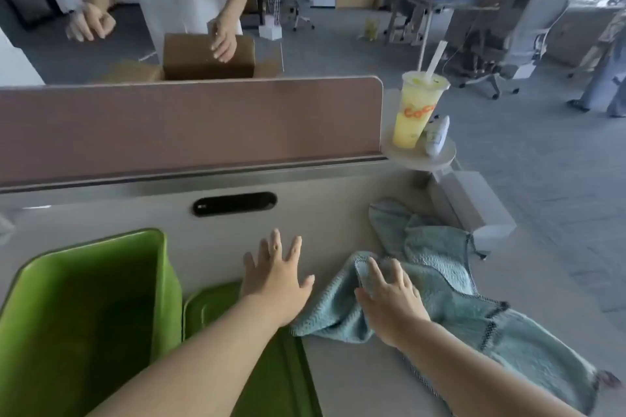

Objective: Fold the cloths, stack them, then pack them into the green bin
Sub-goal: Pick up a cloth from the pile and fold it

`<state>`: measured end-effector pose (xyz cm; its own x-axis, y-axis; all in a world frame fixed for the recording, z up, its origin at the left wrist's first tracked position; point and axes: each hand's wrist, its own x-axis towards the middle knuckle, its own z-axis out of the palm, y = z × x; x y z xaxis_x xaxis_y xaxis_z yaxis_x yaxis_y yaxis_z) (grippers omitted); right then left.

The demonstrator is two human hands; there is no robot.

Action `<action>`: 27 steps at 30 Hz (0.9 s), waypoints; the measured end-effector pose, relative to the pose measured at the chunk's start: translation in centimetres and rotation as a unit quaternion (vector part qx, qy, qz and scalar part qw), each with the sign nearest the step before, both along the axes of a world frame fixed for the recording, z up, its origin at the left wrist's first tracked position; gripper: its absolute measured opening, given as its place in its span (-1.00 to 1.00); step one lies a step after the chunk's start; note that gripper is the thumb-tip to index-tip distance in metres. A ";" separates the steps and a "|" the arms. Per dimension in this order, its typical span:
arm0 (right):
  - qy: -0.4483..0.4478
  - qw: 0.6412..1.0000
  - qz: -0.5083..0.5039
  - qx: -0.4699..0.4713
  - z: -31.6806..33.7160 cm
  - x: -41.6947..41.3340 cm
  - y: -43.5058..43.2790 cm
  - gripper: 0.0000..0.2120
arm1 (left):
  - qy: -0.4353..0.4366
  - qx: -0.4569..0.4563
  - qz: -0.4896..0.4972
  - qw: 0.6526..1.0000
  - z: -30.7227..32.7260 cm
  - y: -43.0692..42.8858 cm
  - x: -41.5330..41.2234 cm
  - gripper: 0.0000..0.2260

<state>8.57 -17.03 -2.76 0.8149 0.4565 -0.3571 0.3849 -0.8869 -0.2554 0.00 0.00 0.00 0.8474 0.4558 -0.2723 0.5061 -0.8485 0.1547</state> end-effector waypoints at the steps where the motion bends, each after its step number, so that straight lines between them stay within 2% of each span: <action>1: 0.015 1.000 0.003 -0.009 -1.1 -0.5 -0.2 -0.42 | 0.020 -0.007 -0.022 1.000 -1.4 -0.7 -0.3 -0.38; 4: -0.005 0.998 0.010 -0.057 -5.5 -2.1 -0.8 -0.44 | 0.042 -0.034 -0.087 0.995 -6.5 -2.8 -1.2 -0.38; 6: -0.092 0.994 0.016 -0.058 -7.7 -2.5 -0.3 -0.49 | 0.039 -0.029 -0.094 0.994 -9.3 -4.0 -1.6 -0.43; 8: -0.177 0.984 0.009 -0.004 -9.2 -1.8 0.4 -0.67 | 0.001 0.000 -0.065 0.998 -11.2 -4.5 -1.6 -0.50; 10: -0.201 0.977 -0.006 0.075 -10.4 -1.0 0.9 -0.81 | -0.063 -0.007 -0.026 0.998 -12.7 -5.2 -1.6 -0.56; 11: -0.210 0.971 -0.003 0.113 -10.8 -0.6 1.0 -0.84 | -0.109 -0.016 -0.004 0.994 -13.1 -5.4 -1.7 -0.56; 12: -0.222 0.964 0.003 0.147 -11.1 -0.3 1.0 -0.86 | -0.161 -0.032 0.017 0.986 -13.4 -5.5 -1.8 -0.45; 13: -0.230 0.957 0.002 0.178 -11.5 0.0 0.7 -0.86 | -0.204 -0.047 0.028 0.977 -13.6 -5.6 -1.8 -0.32; 15: -0.222 0.943 -0.008 0.250 -12.3 0.4 0.2 -0.78 | -0.284 -0.086 0.051 0.954 -14.1 -5.4 -1.9 -0.26; 17: -0.168 0.920 -0.030 0.354 -12.5 0.6 -0.1 -0.67 | -0.377 -0.096 0.051 0.920 -14.4 -5.5 -1.9 -0.33; 19: -0.124 0.886 -0.034 0.446 -12.1 0.4 -0.3 -0.65 | -0.460 -0.064 0.030 0.885 -14.7 -5.5 -2.0 -0.46; 23: -0.143 0.819 -0.038 0.554 -11.5 -0.2 -1.2 -0.69 | -0.590 -0.066 0.060 0.802 -14.0 -5.4 -2.7 -0.62; 27: -0.136 0.794 -0.047 0.591 -11.1 -1.2 -1.9 -0.85 | -0.624 -0.022 0.048 0.780 -12.9 -5.9 -3.7 -0.70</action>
